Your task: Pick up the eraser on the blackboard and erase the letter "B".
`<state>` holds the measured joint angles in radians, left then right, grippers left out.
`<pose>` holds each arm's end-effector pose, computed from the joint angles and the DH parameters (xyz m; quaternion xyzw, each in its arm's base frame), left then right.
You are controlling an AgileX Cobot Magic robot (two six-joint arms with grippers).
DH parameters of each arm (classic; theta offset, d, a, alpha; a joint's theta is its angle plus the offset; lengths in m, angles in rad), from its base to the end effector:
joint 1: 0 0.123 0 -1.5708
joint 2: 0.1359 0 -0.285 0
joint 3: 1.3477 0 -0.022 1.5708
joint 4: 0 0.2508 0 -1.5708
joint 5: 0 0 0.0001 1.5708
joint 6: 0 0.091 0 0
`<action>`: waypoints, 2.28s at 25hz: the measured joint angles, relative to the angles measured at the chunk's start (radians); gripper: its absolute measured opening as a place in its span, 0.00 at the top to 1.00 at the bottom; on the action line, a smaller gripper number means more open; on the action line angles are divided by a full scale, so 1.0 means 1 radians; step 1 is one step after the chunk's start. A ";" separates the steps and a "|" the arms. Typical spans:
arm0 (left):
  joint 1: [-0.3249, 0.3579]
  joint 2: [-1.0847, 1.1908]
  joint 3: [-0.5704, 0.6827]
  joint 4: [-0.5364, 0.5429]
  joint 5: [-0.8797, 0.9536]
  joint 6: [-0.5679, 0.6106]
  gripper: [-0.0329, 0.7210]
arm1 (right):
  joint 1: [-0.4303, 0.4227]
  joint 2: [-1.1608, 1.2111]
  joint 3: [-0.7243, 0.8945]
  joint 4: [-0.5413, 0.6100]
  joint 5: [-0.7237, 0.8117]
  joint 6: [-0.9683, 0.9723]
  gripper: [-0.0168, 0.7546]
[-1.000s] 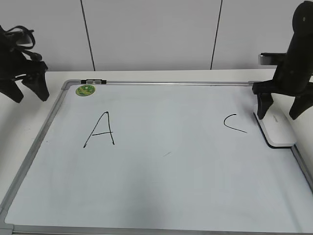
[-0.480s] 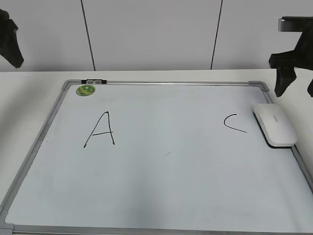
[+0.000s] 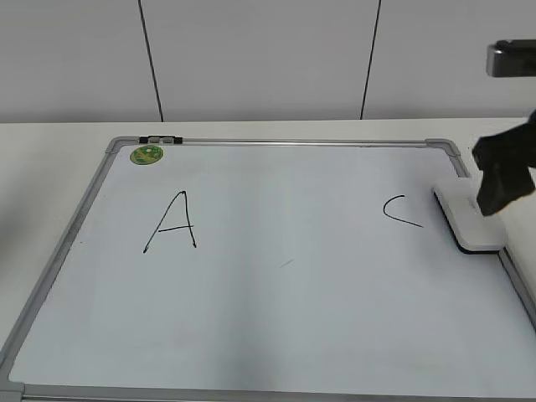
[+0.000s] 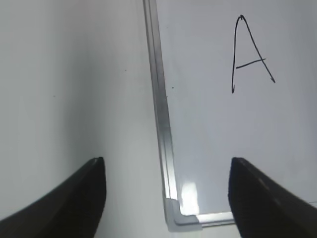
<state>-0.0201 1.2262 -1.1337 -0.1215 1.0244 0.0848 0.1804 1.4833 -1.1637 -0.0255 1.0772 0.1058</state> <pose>0.2384 -0.0142 0.3450 0.0339 0.9614 -0.0498 0.2685 0.2820 0.0494 0.2834 -0.0415 0.9905 0.0068 0.1306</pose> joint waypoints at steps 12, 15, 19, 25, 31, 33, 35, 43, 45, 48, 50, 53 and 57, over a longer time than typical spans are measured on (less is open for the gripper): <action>0.000 -0.639 0.407 0.029 0.003 0.000 0.21 | 0.002 -0.529 0.422 -0.004 -0.038 0.012 0.26; 0.000 -0.794 0.475 0.029 0.044 0.000 0.21 | 0.002 -0.678 0.497 -0.006 -0.038 0.012 0.26; 0.000 -0.967 0.525 0.027 0.115 0.000 0.21 | 0.002 -0.921 0.597 -0.008 -0.002 0.012 0.26; 0.000 -1.086 0.554 0.027 0.140 0.000 0.21 | 0.002 -1.137 0.659 -0.025 0.046 -0.009 0.27; 0.000 -1.089 0.594 0.027 0.125 -0.002 0.21 | 0.002 -1.176 0.663 -0.028 0.050 -0.048 0.29; 0.000 -1.089 0.610 0.023 0.098 -0.002 0.21 | 0.002 -1.176 0.665 -0.028 0.052 -0.050 0.29; 0.000 -1.089 0.614 0.018 0.091 -0.002 0.21 | 0.002 -1.176 0.665 -0.028 0.053 -0.050 0.30; 0.000 -1.089 0.614 0.004 0.084 -0.002 0.21 | 0.002 -1.176 0.666 -0.028 0.057 -0.050 0.30; 0.000 -1.089 0.615 0.001 0.084 -0.002 0.21 | 0.002 -1.176 0.666 -0.028 0.057 -0.050 0.30; 0.000 -1.089 0.615 0.000 0.083 -0.002 0.21 | 0.002 -1.176 0.666 -0.028 0.057 -0.051 0.30; 0.000 -1.089 0.616 0.000 0.083 -0.002 0.21 | 0.002 -1.176 0.666 -0.028 0.057 -0.051 0.30; 0.000 -1.089 0.616 0.000 0.083 -0.002 0.21 | 0.002 -1.176 0.666 -0.028 0.057 -0.051 0.30; 0.000 -1.089 0.616 0.000 0.083 -0.002 0.21 | 0.002 -1.176 0.666 -0.028 0.057 -0.051 0.30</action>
<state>-0.0201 0.1368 -0.5175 -0.1218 1.1070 0.0826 0.1828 0.3076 -0.4973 -0.0530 1.1342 0.0543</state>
